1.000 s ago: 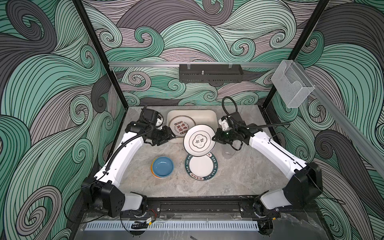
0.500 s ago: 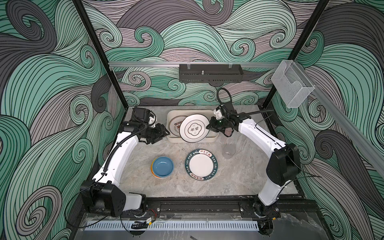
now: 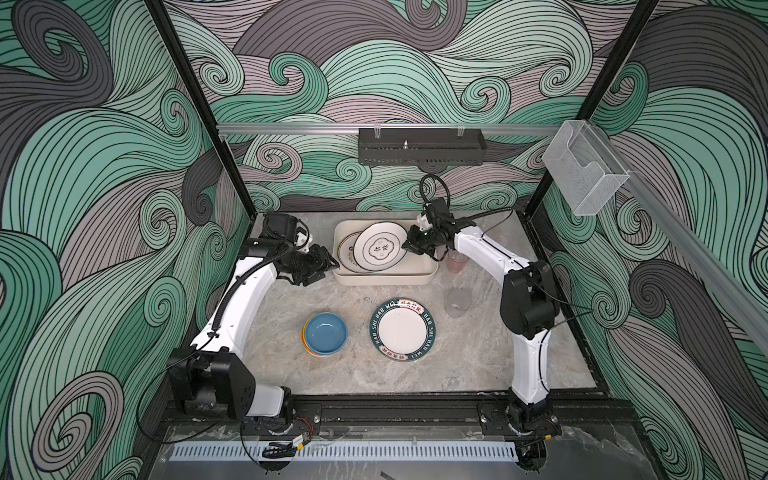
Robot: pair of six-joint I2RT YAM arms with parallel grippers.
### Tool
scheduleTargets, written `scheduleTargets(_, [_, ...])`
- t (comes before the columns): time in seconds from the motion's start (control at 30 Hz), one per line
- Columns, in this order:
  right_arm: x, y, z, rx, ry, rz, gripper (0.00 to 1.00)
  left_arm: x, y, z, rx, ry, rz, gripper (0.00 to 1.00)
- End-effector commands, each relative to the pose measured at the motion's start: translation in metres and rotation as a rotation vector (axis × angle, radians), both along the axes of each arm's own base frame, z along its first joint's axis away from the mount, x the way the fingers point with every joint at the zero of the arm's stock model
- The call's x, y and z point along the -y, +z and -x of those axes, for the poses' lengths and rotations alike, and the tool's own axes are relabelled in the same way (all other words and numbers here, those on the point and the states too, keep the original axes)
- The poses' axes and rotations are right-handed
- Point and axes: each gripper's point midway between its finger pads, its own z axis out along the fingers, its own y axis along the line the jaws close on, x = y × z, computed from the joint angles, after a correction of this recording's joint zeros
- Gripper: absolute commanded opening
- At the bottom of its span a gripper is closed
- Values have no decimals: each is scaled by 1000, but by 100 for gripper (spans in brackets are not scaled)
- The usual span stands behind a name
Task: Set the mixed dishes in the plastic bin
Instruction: 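Lower the green-rimmed plate into the cream bin with the right gripper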
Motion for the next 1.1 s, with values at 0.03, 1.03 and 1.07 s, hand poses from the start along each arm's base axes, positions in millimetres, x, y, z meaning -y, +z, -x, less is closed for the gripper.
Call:
scheduleTargets(0.03, [-9, 18, -26, 69, -19, -62, 0, 0, 2, 2, -17, -7, 22, 59])
scheduleTargets(1.03, [-31, -36, -57, 7, -51, -112, 0, 1, -19, 10, -81, -5, 46, 59])
scheduleTargets(1.07, [-32, -37, -57, 5, -50, -114, 0, 1, -19, 10, -81, -4, 46, 59])
